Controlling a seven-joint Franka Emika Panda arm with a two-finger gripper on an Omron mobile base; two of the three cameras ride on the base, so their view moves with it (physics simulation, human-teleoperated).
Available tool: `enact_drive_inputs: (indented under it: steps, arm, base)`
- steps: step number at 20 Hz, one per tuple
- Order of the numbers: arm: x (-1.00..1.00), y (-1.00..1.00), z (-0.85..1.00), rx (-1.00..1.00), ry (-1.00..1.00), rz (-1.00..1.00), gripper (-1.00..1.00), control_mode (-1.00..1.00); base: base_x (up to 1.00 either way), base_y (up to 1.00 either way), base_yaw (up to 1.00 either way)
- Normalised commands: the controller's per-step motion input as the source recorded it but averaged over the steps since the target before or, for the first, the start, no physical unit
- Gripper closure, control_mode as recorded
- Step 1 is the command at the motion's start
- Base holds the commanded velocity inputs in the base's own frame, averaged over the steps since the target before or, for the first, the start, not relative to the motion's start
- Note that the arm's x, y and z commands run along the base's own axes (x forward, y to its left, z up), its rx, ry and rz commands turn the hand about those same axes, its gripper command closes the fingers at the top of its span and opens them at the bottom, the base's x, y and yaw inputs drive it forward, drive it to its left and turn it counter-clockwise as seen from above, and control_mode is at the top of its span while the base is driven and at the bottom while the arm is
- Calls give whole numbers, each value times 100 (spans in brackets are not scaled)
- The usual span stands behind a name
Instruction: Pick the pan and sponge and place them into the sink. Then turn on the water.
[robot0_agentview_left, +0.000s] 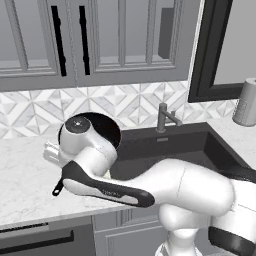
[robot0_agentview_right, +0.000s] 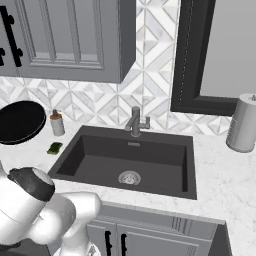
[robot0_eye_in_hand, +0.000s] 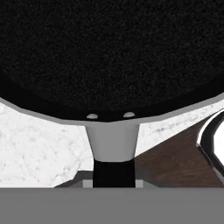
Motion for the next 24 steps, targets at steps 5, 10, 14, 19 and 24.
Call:
enact_drive_inputs:
  steps: [5,10,14,19,24]
  arm:
    - [-49,-97,1,1,0,-41,100,-100]
    - [10,-82,0,1,3,-13,100,-100]
    - [59,-64,0,6,16,0,100,-100]
    - [89,-53,-9,3,28,2,100,-100]
    - [71,-35,-33,4,12,0,100,-100]
  base:
    - [0,0,0]
    - [0,0,0]
    - [0,0,0]
    - [0,0,0]
    - [0,0,0]
